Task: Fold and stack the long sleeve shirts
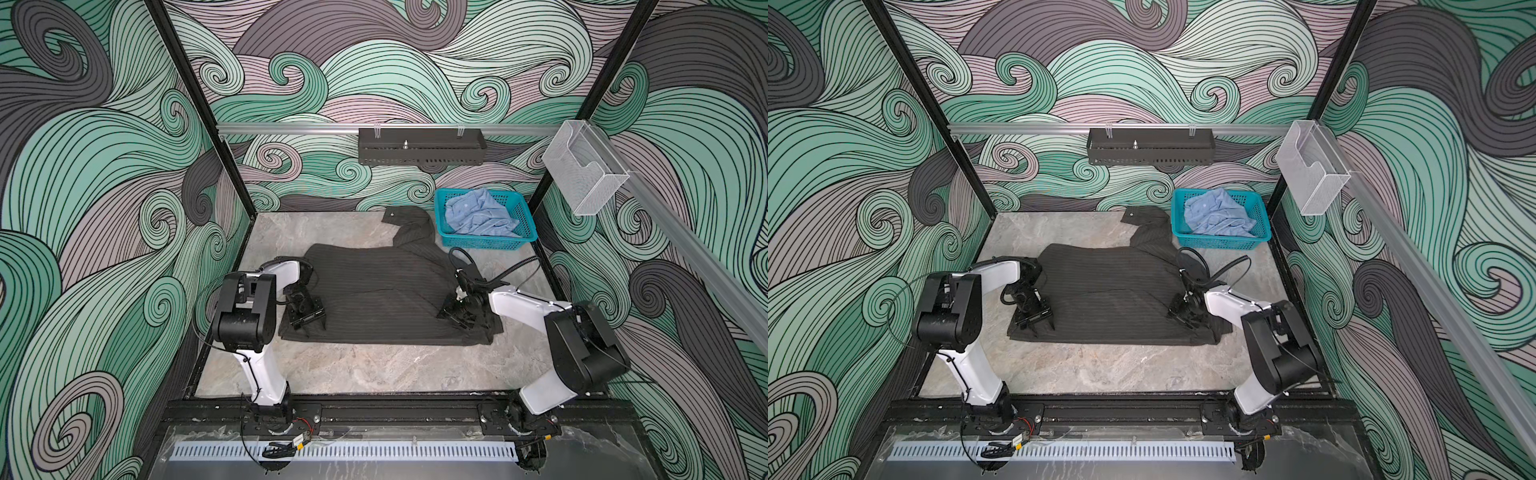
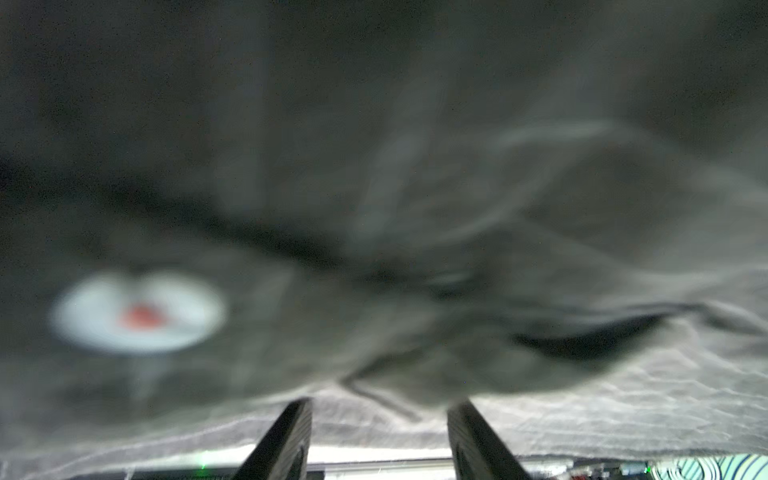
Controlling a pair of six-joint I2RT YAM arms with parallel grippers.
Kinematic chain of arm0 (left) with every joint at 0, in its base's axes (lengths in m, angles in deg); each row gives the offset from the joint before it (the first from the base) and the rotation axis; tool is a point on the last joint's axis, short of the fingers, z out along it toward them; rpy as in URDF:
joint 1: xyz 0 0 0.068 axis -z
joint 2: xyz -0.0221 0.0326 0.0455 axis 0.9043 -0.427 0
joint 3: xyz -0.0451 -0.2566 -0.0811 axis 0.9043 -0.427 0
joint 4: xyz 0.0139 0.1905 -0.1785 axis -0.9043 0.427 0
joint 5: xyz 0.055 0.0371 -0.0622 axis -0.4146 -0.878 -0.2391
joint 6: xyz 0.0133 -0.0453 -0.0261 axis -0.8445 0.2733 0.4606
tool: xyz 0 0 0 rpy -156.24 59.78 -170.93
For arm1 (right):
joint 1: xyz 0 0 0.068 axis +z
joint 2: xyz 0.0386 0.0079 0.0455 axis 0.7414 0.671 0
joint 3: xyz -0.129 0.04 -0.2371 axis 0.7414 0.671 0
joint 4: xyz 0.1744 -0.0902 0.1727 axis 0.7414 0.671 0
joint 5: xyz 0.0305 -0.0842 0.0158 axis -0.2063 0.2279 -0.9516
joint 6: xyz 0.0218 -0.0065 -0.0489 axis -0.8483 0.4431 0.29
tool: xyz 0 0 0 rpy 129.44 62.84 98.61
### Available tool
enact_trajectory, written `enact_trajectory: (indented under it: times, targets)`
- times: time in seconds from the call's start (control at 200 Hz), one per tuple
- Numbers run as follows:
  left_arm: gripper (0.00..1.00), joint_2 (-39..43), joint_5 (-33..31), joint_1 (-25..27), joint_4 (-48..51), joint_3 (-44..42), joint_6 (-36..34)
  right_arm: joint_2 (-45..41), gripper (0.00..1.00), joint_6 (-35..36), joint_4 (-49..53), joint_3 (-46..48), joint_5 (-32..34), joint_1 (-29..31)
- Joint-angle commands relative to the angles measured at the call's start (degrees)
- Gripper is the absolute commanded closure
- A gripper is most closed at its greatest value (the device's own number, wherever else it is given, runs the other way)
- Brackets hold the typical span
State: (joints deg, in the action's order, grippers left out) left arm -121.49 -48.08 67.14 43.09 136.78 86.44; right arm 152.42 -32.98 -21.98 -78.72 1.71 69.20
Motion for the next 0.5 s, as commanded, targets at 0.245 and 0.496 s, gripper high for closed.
enact_trajectory:
  times: [0.245,0.496]
  targets:
    - [0.43,13.35,2.79,0.5,4.82,-3.81,1.56,-15.75,0.56,2.7,16.07,5.88,1.61,0.2]
    - [0.37,10.9,5.87,0.22,1.85,11.96,2.07,-11.78,0.5,10.06,19.23,-10.24,8.96,-2.37]
